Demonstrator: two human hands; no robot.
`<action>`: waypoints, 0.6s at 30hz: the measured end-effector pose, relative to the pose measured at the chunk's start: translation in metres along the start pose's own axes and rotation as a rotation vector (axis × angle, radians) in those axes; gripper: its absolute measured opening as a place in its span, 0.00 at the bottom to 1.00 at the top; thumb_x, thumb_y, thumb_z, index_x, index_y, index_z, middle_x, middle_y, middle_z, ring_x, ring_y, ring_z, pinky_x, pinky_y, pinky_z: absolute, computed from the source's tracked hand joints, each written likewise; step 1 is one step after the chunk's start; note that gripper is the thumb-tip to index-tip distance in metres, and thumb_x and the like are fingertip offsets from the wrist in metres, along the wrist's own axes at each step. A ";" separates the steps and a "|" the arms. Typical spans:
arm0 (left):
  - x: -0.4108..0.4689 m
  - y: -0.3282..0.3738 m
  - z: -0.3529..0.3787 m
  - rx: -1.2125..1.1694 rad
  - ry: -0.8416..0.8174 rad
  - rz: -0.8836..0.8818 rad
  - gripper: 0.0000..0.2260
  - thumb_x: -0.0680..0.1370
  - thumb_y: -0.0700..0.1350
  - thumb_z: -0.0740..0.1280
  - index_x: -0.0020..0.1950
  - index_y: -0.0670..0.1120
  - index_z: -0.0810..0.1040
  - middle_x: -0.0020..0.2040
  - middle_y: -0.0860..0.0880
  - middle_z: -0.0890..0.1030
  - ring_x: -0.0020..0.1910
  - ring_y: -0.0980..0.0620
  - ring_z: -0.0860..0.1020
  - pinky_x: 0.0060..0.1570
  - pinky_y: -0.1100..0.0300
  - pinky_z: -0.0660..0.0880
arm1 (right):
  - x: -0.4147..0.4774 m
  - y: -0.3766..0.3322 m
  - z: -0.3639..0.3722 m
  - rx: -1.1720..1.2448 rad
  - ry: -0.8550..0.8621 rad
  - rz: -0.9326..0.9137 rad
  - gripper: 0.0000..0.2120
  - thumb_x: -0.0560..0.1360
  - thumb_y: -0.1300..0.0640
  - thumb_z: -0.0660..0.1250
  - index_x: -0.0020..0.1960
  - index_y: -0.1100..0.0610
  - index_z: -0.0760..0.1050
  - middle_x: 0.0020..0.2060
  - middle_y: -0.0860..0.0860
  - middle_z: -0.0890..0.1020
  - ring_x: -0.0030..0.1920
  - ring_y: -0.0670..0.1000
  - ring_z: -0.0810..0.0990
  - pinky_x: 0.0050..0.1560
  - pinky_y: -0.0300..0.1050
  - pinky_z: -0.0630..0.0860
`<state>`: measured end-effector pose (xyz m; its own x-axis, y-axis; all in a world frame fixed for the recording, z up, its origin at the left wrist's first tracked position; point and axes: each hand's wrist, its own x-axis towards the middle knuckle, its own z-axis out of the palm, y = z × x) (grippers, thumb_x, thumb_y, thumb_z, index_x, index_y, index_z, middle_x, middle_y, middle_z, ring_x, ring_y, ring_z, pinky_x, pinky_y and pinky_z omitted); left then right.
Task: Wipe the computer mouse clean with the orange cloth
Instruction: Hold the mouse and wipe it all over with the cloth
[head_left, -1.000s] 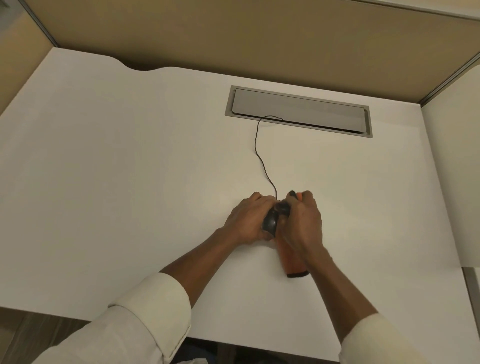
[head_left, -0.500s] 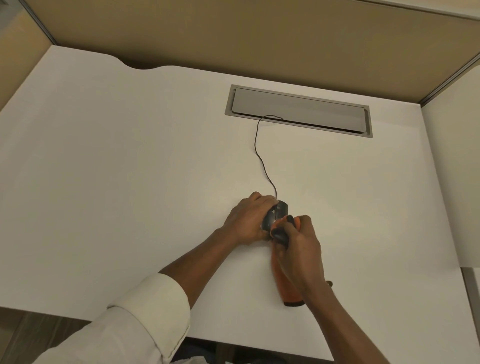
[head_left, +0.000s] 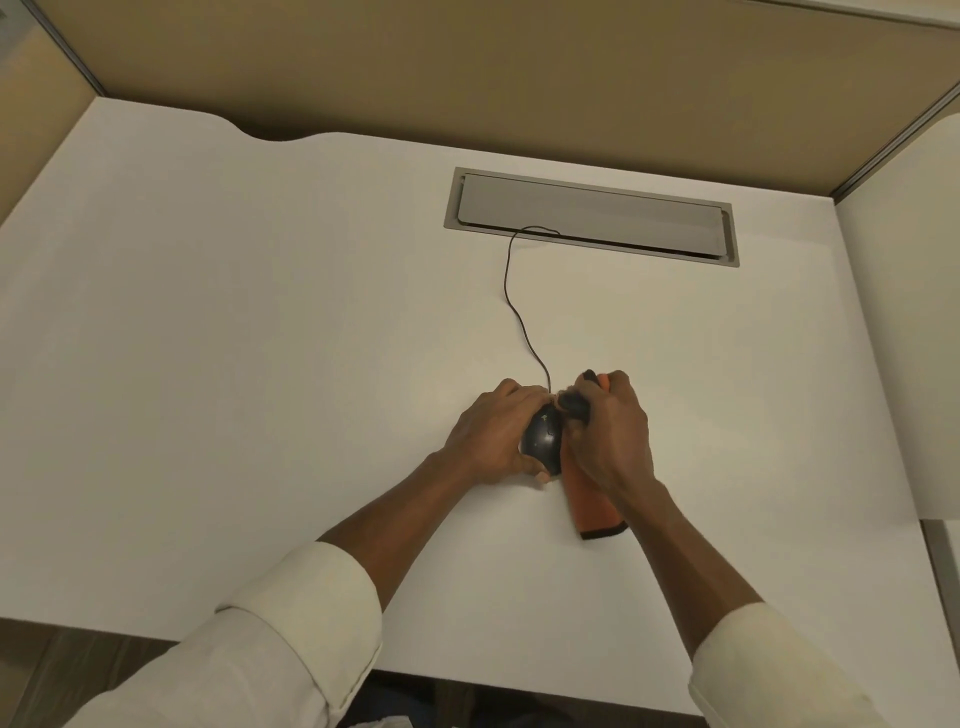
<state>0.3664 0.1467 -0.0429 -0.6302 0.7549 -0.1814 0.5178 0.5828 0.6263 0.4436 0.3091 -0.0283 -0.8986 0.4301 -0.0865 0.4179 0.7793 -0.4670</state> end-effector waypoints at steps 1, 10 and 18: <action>0.000 0.000 -0.001 0.000 0.000 0.005 0.37 0.65 0.57 0.83 0.70 0.51 0.74 0.65 0.54 0.79 0.65 0.50 0.73 0.59 0.49 0.77 | -0.010 0.000 0.001 0.023 0.013 -0.004 0.11 0.75 0.63 0.68 0.56 0.54 0.82 0.52 0.52 0.74 0.50 0.57 0.78 0.49 0.48 0.79; 0.001 -0.004 0.001 0.010 0.003 0.021 0.37 0.69 0.55 0.81 0.75 0.50 0.72 0.71 0.57 0.76 0.68 0.52 0.71 0.61 0.50 0.76 | -0.076 -0.003 0.017 0.065 0.069 -0.054 0.16 0.73 0.64 0.74 0.58 0.52 0.80 0.55 0.50 0.72 0.48 0.51 0.76 0.41 0.43 0.78; 0.002 -0.005 0.002 0.027 0.000 0.034 0.39 0.65 0.57 0.84 0.71 0.50 0.73 0.66 0.54 0.79 0.66 0.50 0.72 0.60 0.49 0.76 | 0.008 0.010 0.010 0.047 0.070 0.018 0.09 0.76 0.60 0.71 0.55 0.52 0.81 0.54 0.51 0.74 0.51 0.56 0.79 0.49 0.43 0.76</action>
<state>0.3639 0.1459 -0.0473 -0.6121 0.7743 -0.1604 0.5542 0.5648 0.6115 0.4392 0.3163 -0.0425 -0.8788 0.4760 -0.0344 0.4259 0.7496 -0.5068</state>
